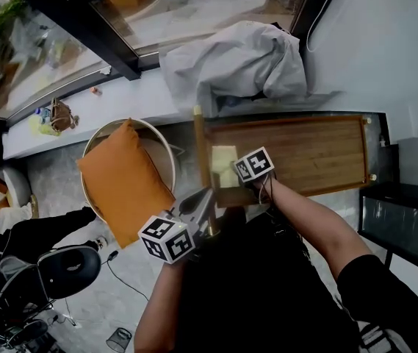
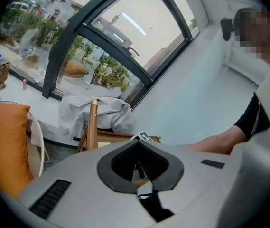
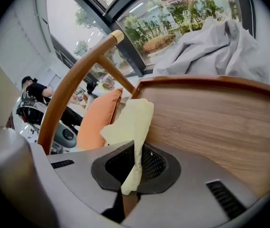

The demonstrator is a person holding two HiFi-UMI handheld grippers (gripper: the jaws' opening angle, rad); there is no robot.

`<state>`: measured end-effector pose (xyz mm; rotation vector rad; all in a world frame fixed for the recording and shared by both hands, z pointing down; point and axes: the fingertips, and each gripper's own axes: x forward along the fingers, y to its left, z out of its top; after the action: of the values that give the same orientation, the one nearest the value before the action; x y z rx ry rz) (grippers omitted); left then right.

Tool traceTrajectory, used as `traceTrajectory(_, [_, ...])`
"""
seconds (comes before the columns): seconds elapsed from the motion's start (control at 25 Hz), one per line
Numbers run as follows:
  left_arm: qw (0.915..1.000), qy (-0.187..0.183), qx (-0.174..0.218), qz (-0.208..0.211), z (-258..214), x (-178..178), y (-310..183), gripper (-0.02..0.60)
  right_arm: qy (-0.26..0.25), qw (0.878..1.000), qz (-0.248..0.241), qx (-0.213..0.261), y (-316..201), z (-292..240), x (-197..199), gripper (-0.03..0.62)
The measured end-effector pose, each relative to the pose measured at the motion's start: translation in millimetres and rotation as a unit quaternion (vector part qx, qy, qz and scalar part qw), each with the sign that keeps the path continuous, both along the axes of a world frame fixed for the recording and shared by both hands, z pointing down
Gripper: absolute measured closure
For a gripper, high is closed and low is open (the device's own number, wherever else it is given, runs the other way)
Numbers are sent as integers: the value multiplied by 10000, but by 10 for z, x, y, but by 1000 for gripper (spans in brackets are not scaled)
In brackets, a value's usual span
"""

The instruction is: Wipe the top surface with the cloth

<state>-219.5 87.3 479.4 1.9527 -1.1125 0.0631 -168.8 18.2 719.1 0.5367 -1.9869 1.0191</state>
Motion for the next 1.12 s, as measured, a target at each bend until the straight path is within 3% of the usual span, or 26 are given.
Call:
traceTrajectory(0.44, [9999,-16,-5,128,-37,346,-162,572,494,9987,68,33,-158,52,622,562])
traceTrajectory(0.68, [9996,64,-33,259,-25,744,-264,574,506,9969,534,-270,-245,61,1206,562])
traceTrajectory(1.12, [9981,125,-102,590,0,1551,-431,573,687,9951,698,-104,-501,25,2274,562])
